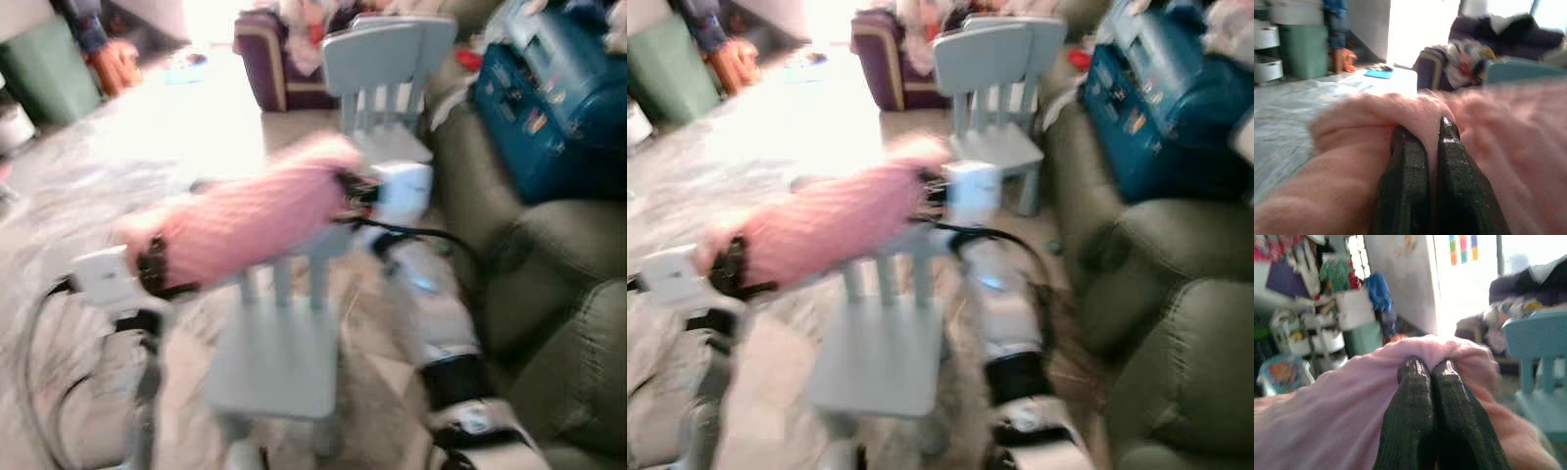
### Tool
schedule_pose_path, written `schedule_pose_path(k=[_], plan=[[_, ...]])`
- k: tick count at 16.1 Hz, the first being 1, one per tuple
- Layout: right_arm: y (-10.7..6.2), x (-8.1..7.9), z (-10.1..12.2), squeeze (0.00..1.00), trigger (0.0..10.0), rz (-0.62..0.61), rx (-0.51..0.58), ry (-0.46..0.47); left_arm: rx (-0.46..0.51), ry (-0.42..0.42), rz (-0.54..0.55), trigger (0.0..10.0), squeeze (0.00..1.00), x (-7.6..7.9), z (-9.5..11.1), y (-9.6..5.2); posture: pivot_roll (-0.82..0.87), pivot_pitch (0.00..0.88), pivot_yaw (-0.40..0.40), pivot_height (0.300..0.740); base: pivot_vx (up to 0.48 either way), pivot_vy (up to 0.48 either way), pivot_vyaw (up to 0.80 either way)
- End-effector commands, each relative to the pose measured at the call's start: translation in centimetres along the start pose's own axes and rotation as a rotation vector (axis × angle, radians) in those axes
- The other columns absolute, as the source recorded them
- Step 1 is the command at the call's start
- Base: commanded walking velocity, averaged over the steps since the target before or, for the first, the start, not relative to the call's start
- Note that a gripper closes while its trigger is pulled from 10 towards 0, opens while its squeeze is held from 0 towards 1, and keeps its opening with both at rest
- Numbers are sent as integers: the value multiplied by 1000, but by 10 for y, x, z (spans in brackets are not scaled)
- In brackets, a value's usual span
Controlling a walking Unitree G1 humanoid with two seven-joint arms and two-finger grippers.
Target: Move the pillow to the sofa
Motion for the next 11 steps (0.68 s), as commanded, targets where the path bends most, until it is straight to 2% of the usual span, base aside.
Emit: schedule_pose_path(k=[1,6,7,8,9,10,11], plan=[[-14,31,0,0,0,-105,6,-17,16,-22,-77,0,0,25,3,6,-175,0,70,740,0,0,0],[-12,32,1,0,0,-103,12,-25,-5,-10,-104,0,0,28,0,7,-179,0,64,740,0,0,0],[-13,32,1,0,0,-102,12,-27,-12,27,-58,0,0,24,-1,7,-178,0,62,740,0,0,0],[-13,33,1,0,0,-103,13,-27,-22,23,-15,1529,0,19,-4,7,-177,0,61,740,0,0,0],[-13,34,1,0,0,-104,13,-26,-39,27,-2,1686,0,17,-6,7,-176,0,60,740,0,0,0],[-13,34,1,0,0,-103,14,-26,-45,40,-2,4196,0,17,-6,7,-175,0,59,740,0,0,0],[-13,34,1,0,0,-102,13,-26,-45,46,-2,4196,0,17,-6,6,-174,0,58,740,0,0,0]])
Point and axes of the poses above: a point about 5 cm out from each wrist's last joint towards the gripper, its own y axis pointing out of the wrist towards the gripper, its own z axis along the axis of the wrist's last joint, x = y × z, the point moved 1 cm from there along y, pointing out of the wrist towards the gripper, and after that the axes turned 3 degrees about -y, right-handed, at the moved point
